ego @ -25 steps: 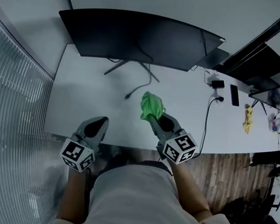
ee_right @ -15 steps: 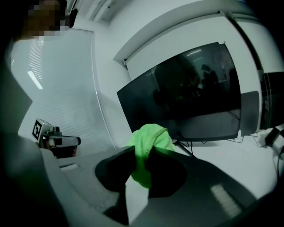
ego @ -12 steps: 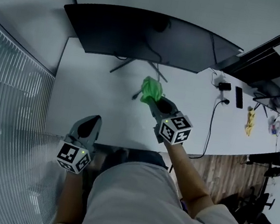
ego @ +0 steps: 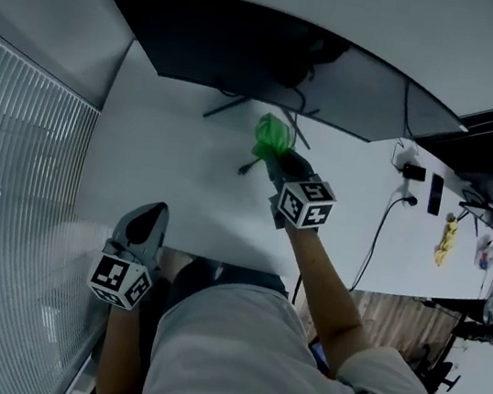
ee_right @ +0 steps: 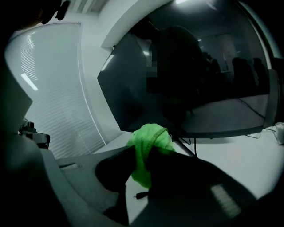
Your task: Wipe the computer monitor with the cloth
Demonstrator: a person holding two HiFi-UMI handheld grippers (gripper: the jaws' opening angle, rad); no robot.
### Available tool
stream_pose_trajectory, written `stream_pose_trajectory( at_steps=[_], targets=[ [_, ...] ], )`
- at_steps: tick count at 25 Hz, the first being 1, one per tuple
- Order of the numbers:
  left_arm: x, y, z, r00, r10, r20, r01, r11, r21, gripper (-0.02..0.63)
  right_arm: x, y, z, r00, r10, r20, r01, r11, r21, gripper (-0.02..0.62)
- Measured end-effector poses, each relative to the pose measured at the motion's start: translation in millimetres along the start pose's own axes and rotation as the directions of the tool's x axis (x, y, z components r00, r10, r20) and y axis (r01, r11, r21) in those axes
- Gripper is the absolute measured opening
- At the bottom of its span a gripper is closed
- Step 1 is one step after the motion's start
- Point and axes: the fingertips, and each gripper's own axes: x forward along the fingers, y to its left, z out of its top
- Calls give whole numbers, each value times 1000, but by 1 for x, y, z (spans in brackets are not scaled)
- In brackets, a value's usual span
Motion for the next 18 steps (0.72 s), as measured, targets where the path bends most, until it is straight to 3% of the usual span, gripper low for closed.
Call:
stream_pose_trajectory(
  at_steps=[10, 18],
  targets=[
    [3, 2, -25, 994, 111, -23, -112, 991, -68, 8, 48, -40, -16, 1000, 14, -22, -13, 999, 50, 80],
    [13, -12, -34, 987, 155, -49, -158, 985, -66, 8, 79, -61, -13, 1000, 20, -6, -20, 999, 47, 80]
  ],
)
